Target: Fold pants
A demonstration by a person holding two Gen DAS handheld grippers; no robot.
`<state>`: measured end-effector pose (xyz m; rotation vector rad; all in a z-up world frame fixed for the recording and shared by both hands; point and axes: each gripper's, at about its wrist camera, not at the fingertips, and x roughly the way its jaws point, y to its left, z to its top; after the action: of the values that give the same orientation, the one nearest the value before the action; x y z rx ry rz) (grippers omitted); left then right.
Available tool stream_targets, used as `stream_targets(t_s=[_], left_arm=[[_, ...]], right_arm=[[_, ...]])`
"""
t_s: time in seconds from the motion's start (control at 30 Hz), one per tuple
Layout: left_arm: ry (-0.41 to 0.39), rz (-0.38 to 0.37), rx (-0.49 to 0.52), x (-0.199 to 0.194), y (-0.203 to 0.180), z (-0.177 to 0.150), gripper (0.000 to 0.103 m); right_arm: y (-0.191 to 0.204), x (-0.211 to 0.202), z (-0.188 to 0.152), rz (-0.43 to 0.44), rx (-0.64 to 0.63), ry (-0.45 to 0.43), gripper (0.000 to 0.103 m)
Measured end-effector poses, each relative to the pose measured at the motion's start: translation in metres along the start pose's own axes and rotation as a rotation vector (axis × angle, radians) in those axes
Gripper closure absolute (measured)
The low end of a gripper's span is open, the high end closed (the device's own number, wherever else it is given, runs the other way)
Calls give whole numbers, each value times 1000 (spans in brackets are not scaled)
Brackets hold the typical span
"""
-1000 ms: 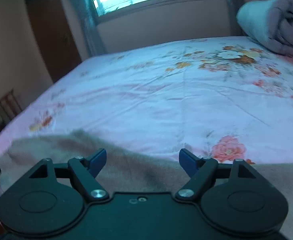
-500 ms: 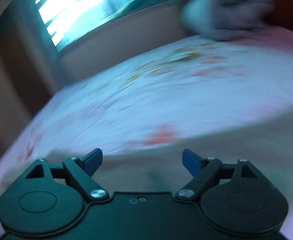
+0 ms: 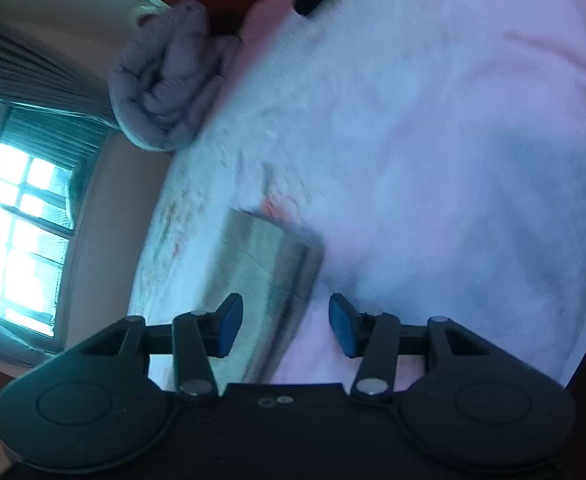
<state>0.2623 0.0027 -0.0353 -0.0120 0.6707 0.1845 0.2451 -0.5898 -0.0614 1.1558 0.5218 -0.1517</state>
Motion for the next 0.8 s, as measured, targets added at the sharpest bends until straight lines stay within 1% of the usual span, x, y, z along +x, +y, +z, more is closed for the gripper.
stream_targets(t_s=[0.03, 0.07, 0.1, 0.13, 0.17, 0.2, 0.23, 0.3, 0.33, 0.37, 0.4, 0.43, 0.47, 0.5, 0.53, 0.6, 0.63, 0.8], left_arm=[[59, -3, 29, 12, -21, -7, 0], [87, 26, 47, 20, -38, -15, 0], [60, 76, 53, 17, -50, -19, 0], [46, 91, 45, 11, -60, -18, 0], [28, 44, 19, 3, -70, -17, 0], [10, 14, 10, -3, -80, -17, 0], [-18, -9, 26, -11, -99, -16, 0], [-70, -91, 79, -22, -132, -17, 0], [-64, -128, 104, -22, -146, -19, 0], [3, -170, 137, -14, -166, -20, 0], [64, -163, 156, -6, -181, -22, 0], [51, -124, 149, -6, -188, -22, 0], [24, -123, 123, -11, -194, -19, 0], [11, -154, 95, -14, -200, -18, 0], [5, -163, 85, -16, -203, -18, 0], [54, -164, 107, -7, -214, -24, 0], [51, -149, 97, -4, -216, -29, 0], [39, -131, 75, -2, -218, -30, 0]], right_arm=[[0, 3, -1, 6, 1, 0, 62], [0, 4, 0, 11, -4, -1, 62], [1, 5, 0, 19, -12, 2, 62], [2, 6, 0, 22, -19, 4, 62], [3, 3, 0, 26, -25, 7, 62], [4, -1, 1, 34, -34, 11, 62], [4, -1, 2, 41, -46, 13, 62], [2, -2, 3, 52, -56, 23, 63], [1, -1, 3, 52, -60, 26, 65], [0, -3, 4, 51, -64, 26, 66], [-1, -4, 3, 58, -68, 26, 66], [-2, -5, 3, 65, -69, 27, 66], [-3, -7, 3, 69, -67, 25, 66], [-4, -9, 3, 74, -63, 21, 66], [-5, -12, 4, 82, -57, 15, 66], [-8, -13, 5, 89, -52, 15, 66], [-9, -12, 6, 91, -48, 17, 66], [-10, -12, 6, 111, -50, 17, 67]])
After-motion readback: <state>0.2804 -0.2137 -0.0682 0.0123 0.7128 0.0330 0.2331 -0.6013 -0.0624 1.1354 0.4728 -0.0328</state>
